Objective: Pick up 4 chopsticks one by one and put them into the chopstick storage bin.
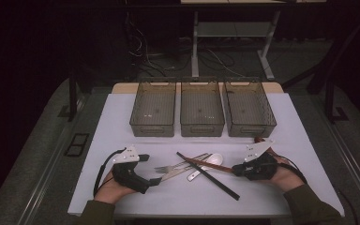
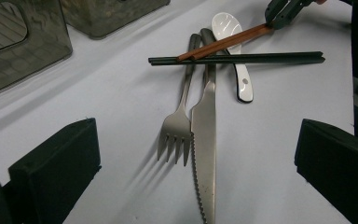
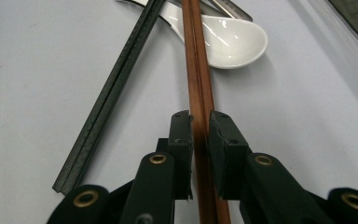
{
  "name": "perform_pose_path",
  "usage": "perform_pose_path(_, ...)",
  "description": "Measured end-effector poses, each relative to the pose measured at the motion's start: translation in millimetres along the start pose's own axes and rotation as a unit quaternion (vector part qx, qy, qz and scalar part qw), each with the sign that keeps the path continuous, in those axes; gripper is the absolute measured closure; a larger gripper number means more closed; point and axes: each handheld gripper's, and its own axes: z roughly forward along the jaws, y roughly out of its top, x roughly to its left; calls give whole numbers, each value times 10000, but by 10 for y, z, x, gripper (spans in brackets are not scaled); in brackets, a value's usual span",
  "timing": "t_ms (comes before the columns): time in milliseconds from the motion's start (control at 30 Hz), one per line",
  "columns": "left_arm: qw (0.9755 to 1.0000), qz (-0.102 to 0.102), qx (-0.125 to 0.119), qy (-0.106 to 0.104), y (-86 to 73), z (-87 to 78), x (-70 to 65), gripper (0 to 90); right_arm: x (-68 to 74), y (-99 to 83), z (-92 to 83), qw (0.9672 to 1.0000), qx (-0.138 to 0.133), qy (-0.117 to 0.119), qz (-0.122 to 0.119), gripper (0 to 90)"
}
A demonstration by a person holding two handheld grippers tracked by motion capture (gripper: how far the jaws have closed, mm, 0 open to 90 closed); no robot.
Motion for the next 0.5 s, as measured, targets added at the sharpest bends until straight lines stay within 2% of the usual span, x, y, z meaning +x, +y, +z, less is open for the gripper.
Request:
perform_pose_path(67, 10000, -1, -1, -3, 0, 0, 0, 0, 5, 1, 5, 10000, 12, 17, -18, 787)
perform_pose_path(133, 10000, -7, -5, -1, 0, -1, 0, 0, -5, -1, 10, 9999, 32, 17, -133, 788)
perform_pose_path(400, 10000, -10, -14, -3, 0, -1, -1, 0, 30, 11, 35, 9998, 87, 121, -158, 790)
perform_pose_path(433, 10000, -1, -5, -2, 0, -1, 0, 0, 24, 11, 49, 9995, 133, 111, -265, 790)
perform_pose_path(500, 10000, -1, -4, -4, 0, -2, 0, 0, 23, 10, 58, 9994, 142, 124, -298, 790)
